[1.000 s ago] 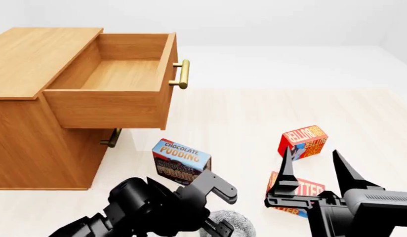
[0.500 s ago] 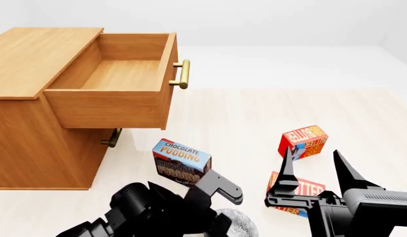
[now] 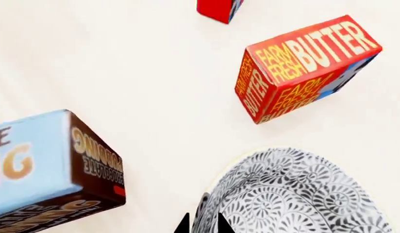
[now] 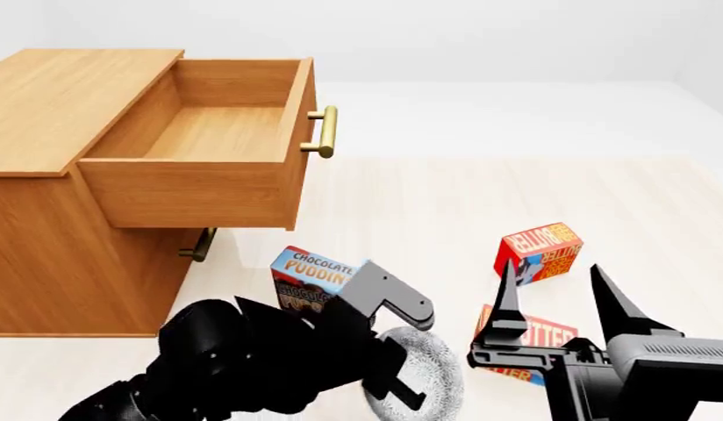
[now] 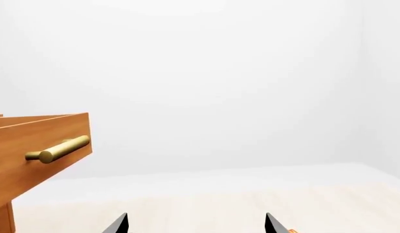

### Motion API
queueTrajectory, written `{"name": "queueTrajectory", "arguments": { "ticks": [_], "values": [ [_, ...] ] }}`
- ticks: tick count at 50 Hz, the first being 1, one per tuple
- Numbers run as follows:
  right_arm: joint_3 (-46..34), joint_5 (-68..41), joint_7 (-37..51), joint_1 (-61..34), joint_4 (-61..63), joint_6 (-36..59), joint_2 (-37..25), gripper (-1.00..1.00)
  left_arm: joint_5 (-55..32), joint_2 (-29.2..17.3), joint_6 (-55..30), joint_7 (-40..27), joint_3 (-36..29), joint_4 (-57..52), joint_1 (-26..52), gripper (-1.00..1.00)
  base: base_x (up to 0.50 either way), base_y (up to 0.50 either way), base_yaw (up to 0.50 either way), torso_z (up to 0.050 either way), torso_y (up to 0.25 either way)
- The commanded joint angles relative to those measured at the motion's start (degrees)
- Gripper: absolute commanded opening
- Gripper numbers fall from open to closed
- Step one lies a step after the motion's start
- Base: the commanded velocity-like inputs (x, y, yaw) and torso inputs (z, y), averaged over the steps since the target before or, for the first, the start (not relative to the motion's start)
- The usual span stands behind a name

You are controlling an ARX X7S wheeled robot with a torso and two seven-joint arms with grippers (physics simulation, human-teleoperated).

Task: Put the bowl in the top drawer of the cabinet.

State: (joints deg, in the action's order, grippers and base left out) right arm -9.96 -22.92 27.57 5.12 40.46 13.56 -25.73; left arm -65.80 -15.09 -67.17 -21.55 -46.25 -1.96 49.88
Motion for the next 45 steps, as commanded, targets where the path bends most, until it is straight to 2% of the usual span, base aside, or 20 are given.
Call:
{"name": "queueTrajectory", "arguments": {
  "ticks": [1, 15, 28, 37, 45],
  "values": [
    [-0.3, 0.4, 0.2, 0.1, -0.1, -0.2, -0.1, 1.00, -7.1, -1.3, -3.5, -6.6, 5.7, -8.3, 1.4, -1.00, 0.00, 0.00, 0.00, 0.000, 0.000],
    [-0.1, 0.5, 0.5, 0.4, 0.0, -0.5, -0.4, 1.00, -17.9, -2.0, -7.0, -17.1, 11.3, -13.7, 6.3, -1.00, 0.00, 0.00, 0.00, 0.000, 0.000],
    [2.8, -0.9, 0.4, 2.2, -0.3, -2.0, -1.8, 1.00, -22.6, -2.3, -7.7, -23.1, 12.4, -16.7, 8.5, -1.00, 0.00, 0.00, 0.00, 0.000, 0.000],
    [4.3, -1.6, 0.4, 3.2, -0.9, -3.1, -2.3, 1.00, -29.0, -2.7, -8.2, -31.0, 13.6, -20.4, 12.5, -1.00, 0.00, 0.00, 0.00, 0.000, 0.000],
    [4.9, -2.0, 0.6, 3.5, -0.7, -3.3, -2.6, 1.00, -33.1, -3.3, -7.3, -35.5, 14.9, -21.8, 16.3, -1.00, 0.00, 0.00, 0.00, 0.000, 0.000]
  ]
}}
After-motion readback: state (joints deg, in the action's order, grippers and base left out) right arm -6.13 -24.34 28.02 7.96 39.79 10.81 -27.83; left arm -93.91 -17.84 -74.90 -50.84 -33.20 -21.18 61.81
